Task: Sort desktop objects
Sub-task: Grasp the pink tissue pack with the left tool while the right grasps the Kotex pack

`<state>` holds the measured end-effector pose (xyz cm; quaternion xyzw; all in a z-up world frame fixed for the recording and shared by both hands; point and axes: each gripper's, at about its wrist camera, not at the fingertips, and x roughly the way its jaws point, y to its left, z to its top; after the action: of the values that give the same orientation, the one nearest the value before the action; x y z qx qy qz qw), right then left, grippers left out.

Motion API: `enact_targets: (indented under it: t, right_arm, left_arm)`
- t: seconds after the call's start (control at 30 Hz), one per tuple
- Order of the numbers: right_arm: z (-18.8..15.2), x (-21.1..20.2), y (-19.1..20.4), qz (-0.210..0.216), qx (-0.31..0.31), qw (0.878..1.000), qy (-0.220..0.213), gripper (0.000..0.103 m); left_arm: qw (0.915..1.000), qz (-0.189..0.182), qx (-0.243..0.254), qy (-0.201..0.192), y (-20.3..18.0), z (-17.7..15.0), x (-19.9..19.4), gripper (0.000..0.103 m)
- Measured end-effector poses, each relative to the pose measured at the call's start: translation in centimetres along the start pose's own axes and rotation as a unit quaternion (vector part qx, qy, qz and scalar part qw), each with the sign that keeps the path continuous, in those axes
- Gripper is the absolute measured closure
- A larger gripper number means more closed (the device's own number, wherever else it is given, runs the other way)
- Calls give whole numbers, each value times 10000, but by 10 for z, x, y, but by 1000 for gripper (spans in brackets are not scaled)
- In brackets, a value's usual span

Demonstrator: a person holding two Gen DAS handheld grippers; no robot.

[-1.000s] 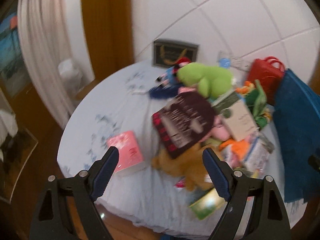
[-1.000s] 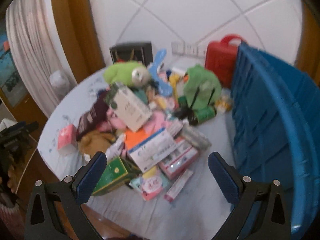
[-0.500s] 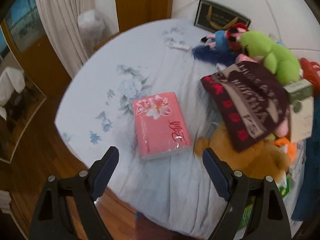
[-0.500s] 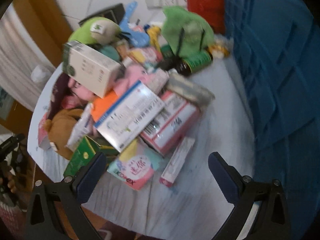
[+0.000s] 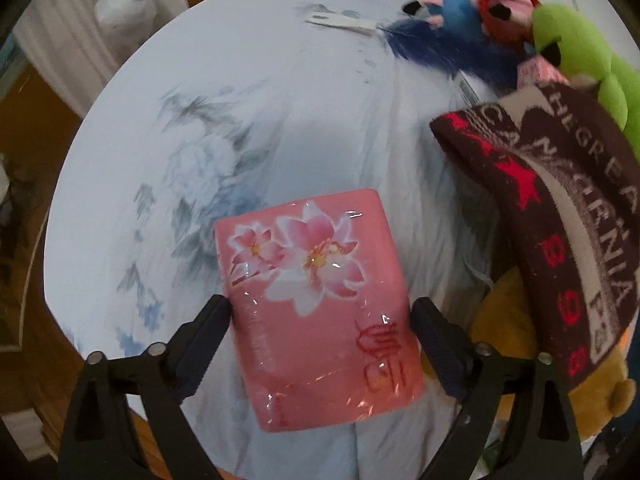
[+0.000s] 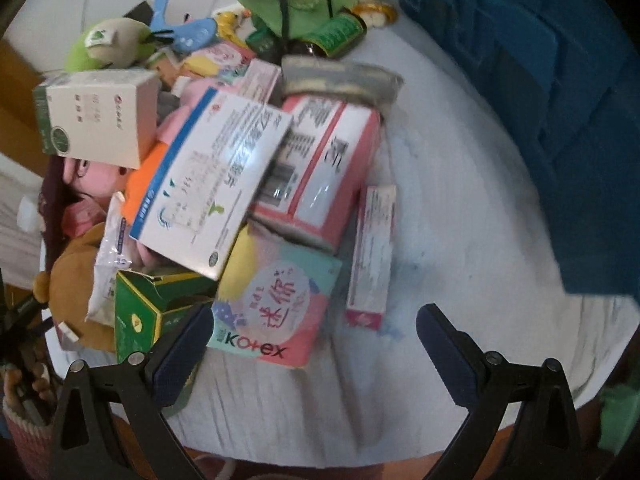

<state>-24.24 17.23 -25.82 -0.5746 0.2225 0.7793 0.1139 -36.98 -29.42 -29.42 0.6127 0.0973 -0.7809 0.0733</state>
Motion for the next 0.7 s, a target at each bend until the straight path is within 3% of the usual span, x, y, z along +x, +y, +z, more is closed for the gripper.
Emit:
enact_targets:
  t: [0.17, 0.27, 0.43, 0.53, 0.6, 0.7]
  right_arm:
    - [-2, 24, 7, 32, 84, 9997, 247, 0]
    - [1, 30, 5, 341, 220, 9988, 256, 0]
    - [8, 35, 17, 474, 32, 9984, 303, 1]
    - [8, 44, 19, 419, 41, 9982, 434, 11]
    - [6, 50, 20, 503, 20, 9974, 511, 24]
    - [7, 55, 24, 503, -33, 9973, 542, 25]
  left_arm:
    - [9982, 234, 551, -55, -10, -6, 9, 8]
    - [9955, 184, 925, -80, -11, -13, 7, 8]
    - [9958, 125, 891, -182, -5, -16, 6, 8]
    - [9937, 252, 1070, -220, -11, -19, 6, 8]
    - [9939, 222, 1065, -166, -10, -15, 8, 7]
    - [9955, 99, 939, 50, -3, -15, 16, 8]
